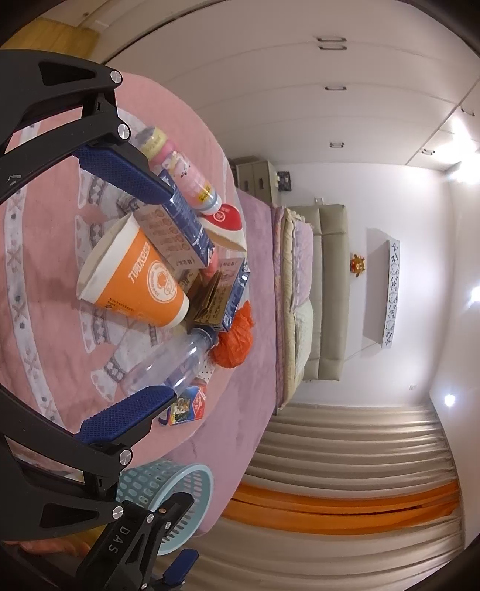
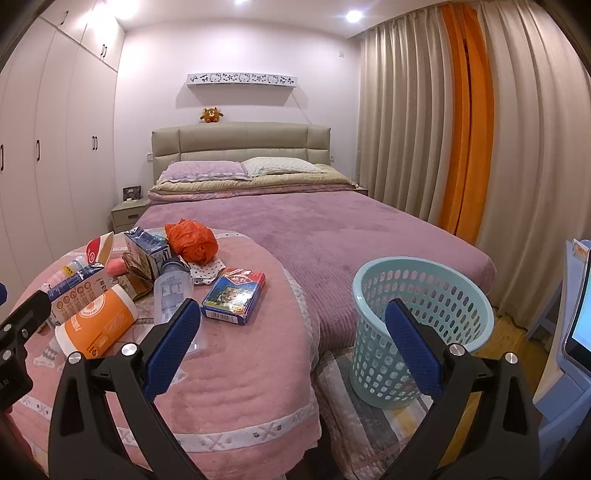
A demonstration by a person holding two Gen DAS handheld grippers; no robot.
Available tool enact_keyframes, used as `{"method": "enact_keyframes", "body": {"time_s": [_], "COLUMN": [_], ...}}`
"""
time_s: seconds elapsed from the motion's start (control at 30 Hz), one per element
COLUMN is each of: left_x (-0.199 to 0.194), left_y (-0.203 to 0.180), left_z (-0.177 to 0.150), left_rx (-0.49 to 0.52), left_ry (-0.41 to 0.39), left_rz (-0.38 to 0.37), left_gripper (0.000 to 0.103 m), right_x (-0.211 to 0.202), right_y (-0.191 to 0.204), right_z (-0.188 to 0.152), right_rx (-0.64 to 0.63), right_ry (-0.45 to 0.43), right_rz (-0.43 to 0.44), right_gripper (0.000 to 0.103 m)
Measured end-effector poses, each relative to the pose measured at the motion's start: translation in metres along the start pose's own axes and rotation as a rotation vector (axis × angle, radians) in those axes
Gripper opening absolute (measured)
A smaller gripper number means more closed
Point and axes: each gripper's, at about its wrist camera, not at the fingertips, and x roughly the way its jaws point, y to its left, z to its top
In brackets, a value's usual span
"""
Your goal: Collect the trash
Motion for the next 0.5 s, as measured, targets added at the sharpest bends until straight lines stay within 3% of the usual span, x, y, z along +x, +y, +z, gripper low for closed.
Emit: {"method": "enact_keyframes", "body": {"time_s": [0.5], "left_x": [-0.008], "left_y": [0.036], "left_z": [0.001], "left_rx": [-0.054], "left_ry": [-0.01], "left_rz": [0.051], "left_gripper": [0.095], "right_x": [0.0], "right_y": [0.007], "right_z": [-0.001], "right_rx": [-0.023], "right_ry": [0.001], "right_rz": [0.028], "right_gripper": [0.092]}}
